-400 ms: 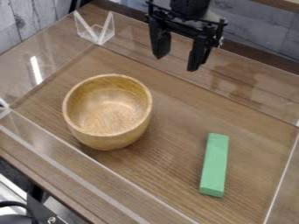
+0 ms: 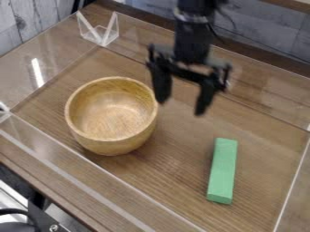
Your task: Put green object into wooden bowl
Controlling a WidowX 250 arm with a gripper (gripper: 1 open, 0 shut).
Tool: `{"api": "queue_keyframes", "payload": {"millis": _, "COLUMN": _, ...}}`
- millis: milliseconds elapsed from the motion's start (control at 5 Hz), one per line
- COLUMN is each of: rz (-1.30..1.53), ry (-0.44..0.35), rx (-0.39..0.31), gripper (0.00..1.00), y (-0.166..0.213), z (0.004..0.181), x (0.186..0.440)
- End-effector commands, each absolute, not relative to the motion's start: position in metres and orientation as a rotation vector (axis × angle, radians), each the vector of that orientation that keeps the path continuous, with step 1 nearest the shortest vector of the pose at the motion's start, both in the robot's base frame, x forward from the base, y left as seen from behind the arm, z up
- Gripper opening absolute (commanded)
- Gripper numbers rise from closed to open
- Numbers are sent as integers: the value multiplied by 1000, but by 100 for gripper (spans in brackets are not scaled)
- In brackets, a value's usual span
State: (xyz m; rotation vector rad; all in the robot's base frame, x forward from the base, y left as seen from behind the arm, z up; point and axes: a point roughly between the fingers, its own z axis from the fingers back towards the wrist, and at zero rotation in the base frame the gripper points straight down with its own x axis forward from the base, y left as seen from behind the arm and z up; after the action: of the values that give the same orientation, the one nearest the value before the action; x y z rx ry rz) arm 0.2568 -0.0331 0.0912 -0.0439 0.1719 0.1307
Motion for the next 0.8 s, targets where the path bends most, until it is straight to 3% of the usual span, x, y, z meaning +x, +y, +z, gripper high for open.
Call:
{"api": "queue_keyframes", "payload": {"millis": 0, "rz": 237, "ry": 82, "rx": -68, "gripper": 100, "y": -60, "z": 96, "x": 256}}
{"api": "queue_keyframes", "payload": {"millis": 200, "rz": 300, "ry": 48, "rx": -95, "gripper": 100, "y": -82, "z": 93, "x": 248}}
{"api": "queue_keyframes", "payload": {"millis": 600, "rz": 368, "ry": -19, "rx": -139, "gripper": 100, "y": -91, "z": 83, "x": 241}}
